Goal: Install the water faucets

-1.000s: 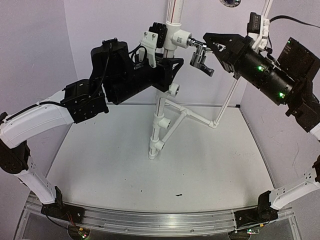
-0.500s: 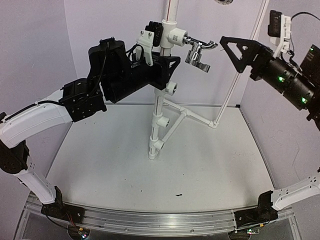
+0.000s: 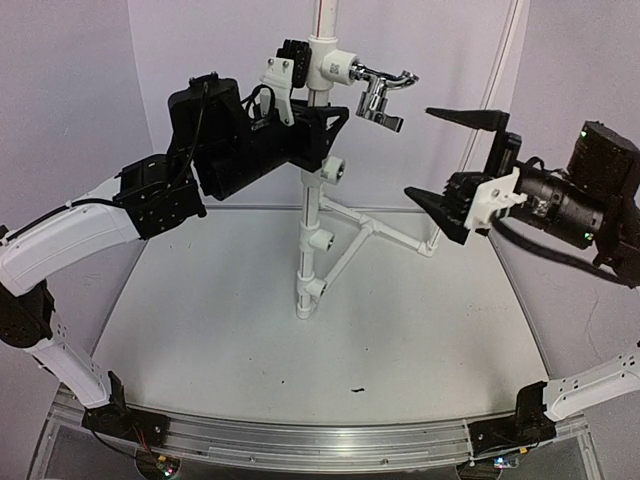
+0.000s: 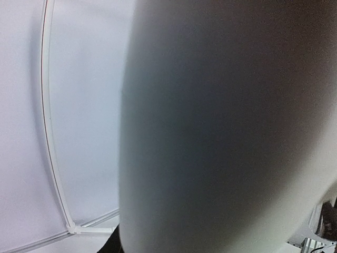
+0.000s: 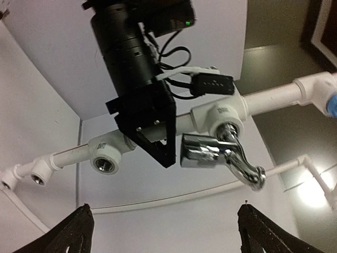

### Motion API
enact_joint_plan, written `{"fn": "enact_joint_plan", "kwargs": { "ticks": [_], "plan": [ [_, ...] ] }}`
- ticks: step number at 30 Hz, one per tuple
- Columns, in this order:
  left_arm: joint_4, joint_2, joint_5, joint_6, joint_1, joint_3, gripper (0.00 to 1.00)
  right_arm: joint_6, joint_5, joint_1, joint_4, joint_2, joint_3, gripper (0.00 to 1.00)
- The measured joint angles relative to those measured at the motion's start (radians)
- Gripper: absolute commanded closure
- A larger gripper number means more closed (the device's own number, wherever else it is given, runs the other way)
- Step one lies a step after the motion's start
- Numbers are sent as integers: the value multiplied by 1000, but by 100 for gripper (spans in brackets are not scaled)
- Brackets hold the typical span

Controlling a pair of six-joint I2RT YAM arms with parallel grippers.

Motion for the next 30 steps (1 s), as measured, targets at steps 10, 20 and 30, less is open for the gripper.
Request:
{"fn": "enact_joint_plan", "kwargs": {
  "ticks": [10,20,30],
  "plan": [
    [3,-9,15,-2,5,-10,100,-406,-47,0,140,117,13,2],
    [7,-13,34,-1,5,-17,100,-597,-32,0,265,220,68,17],
    [7,-14,36,0,5,-17,100,-643,39,0,406,271,85,27]
  ]
}}
